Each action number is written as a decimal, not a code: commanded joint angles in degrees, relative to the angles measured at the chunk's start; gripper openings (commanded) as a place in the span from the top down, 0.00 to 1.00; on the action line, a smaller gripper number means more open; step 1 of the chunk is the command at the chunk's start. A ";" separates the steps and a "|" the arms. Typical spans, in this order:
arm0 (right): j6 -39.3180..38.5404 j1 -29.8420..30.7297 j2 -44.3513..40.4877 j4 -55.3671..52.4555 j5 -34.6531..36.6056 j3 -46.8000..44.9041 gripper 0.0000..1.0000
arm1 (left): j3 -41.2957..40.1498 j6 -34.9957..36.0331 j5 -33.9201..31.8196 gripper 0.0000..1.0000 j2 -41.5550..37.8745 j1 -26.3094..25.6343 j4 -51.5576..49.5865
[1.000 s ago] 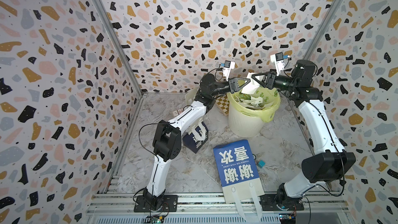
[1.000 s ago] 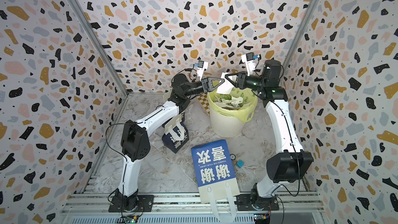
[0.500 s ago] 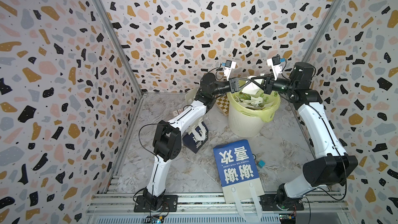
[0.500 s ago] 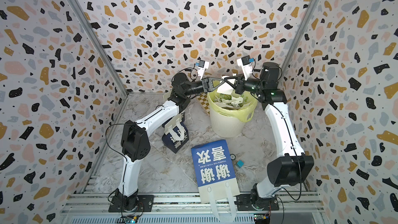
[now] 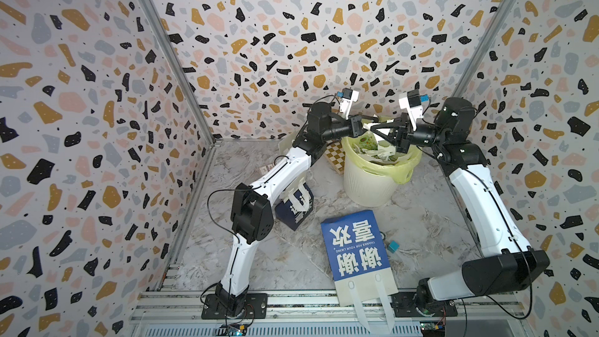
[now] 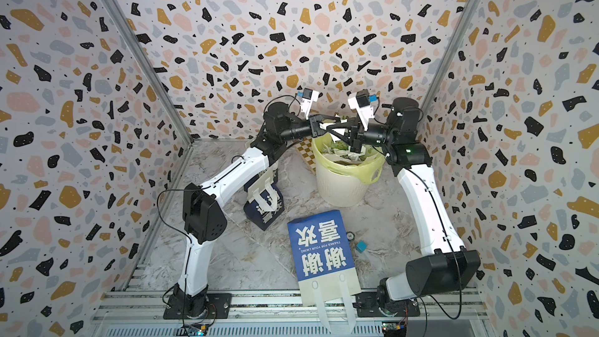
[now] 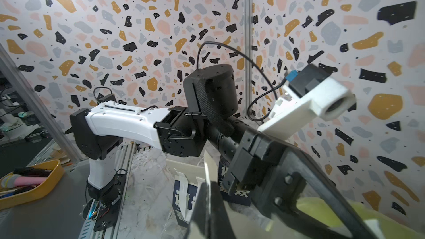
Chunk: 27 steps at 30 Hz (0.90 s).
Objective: Shred takeout receipts and throw away
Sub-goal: Shred the takeout receipt.
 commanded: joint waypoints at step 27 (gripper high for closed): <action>28.77 -6.03 0.85 9.72 26.43 -4.51 1.00 | -4.03 5.45 7.90 0.09 -0.58 -1.54 13.48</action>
